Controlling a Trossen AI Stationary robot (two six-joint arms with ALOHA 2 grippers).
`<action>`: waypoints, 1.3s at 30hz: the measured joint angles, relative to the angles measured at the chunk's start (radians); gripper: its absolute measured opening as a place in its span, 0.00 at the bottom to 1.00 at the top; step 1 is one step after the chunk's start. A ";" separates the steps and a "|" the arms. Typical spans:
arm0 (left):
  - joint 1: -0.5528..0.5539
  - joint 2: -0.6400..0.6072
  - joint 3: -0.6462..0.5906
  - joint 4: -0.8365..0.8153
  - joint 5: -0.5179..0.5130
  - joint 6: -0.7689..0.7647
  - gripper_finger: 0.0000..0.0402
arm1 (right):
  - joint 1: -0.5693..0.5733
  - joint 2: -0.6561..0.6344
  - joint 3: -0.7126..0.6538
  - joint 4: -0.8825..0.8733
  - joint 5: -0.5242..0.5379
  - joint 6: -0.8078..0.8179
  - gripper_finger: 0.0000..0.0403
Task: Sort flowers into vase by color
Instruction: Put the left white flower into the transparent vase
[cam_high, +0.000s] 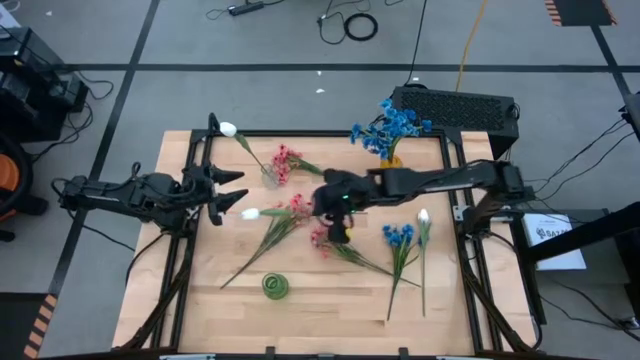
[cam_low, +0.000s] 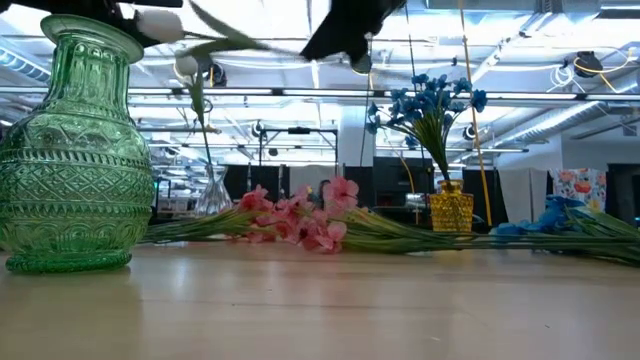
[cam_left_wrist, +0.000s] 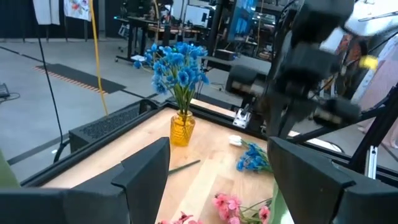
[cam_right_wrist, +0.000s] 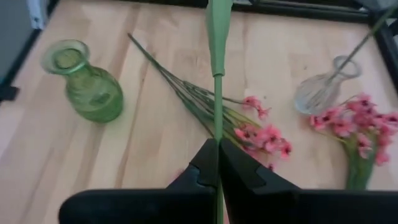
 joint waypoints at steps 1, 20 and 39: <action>0.000 0.000 0.000 -0.001 0.000 0.000 0.68 | -0.003 -0.030 -0.020 0.003 -0.001 0.005 0.00; 0.000 0.049 0.000 0.046 0.008 -0.004 0.68 | -0.012 -0.368 -0.780 1.283 -0.050 0.171 0.00; -0.018 0.518 -0.001 0.575 0.225 0.128 0.85 | -0.012 0.137 -0.454 1.821 -0.047 0.161 0.00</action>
